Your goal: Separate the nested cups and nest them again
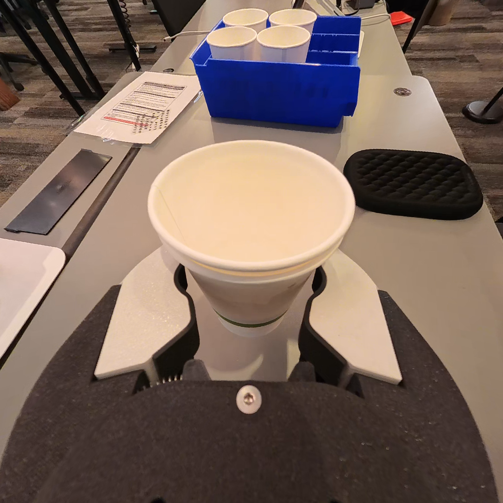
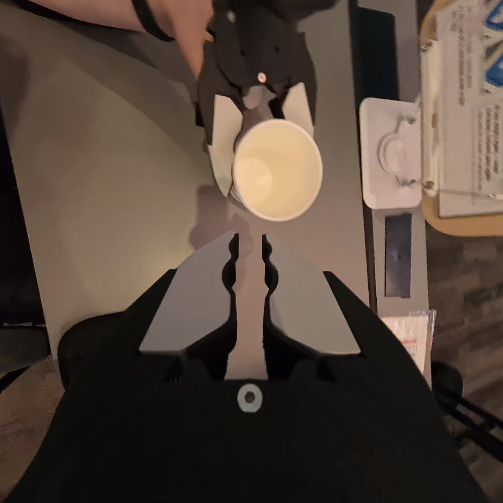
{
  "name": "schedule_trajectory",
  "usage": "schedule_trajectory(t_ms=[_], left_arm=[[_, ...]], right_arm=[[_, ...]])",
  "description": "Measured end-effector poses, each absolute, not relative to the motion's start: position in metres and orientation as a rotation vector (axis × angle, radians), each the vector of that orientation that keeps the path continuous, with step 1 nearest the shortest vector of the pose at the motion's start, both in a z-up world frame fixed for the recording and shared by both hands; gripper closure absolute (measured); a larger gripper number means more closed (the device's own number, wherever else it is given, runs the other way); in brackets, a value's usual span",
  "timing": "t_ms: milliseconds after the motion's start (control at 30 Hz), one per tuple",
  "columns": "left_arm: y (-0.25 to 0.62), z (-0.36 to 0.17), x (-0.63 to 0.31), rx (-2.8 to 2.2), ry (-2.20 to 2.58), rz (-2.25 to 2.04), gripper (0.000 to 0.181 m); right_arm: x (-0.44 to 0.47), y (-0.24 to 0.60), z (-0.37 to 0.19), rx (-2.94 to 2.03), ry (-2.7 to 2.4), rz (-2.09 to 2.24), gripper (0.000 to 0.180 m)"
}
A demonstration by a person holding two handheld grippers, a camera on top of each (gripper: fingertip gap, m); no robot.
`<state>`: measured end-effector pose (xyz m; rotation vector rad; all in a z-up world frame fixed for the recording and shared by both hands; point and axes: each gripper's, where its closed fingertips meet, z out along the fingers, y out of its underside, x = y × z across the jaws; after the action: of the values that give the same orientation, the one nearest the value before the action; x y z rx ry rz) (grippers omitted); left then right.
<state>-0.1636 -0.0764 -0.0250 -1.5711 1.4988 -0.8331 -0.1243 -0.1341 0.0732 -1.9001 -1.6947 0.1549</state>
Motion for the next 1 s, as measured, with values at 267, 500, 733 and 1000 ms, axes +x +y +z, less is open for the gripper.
schedule_trajectory(t_ms=[267,500,733,1000], left_arm=[[-0.079,-0.02,-0.164,-1.558,1.499,-0.838,0.09],[-0.078,-0.018,-0.165,-1.556,1.492,-0.831,0.09],[-0.081,-0.018,-0.164,-1.547,1.507,-0.824,0.09],[-0.078,-0.019,-0.166,-1.548,1.513,-0.794,0.09]], right_arm=[[-0.175,-0.121,0.03,-1.9,-1.86,0.113,0.166],[-0.181,-0.121,0.024,-1.929,-1.896,0.187,0.177],[-0.18,-0.124,0.022,-1.952,-1.922,0.207,0.177],[-0.179,-0.123,0.033,-1.955,-1.895,0.215,0.177]])
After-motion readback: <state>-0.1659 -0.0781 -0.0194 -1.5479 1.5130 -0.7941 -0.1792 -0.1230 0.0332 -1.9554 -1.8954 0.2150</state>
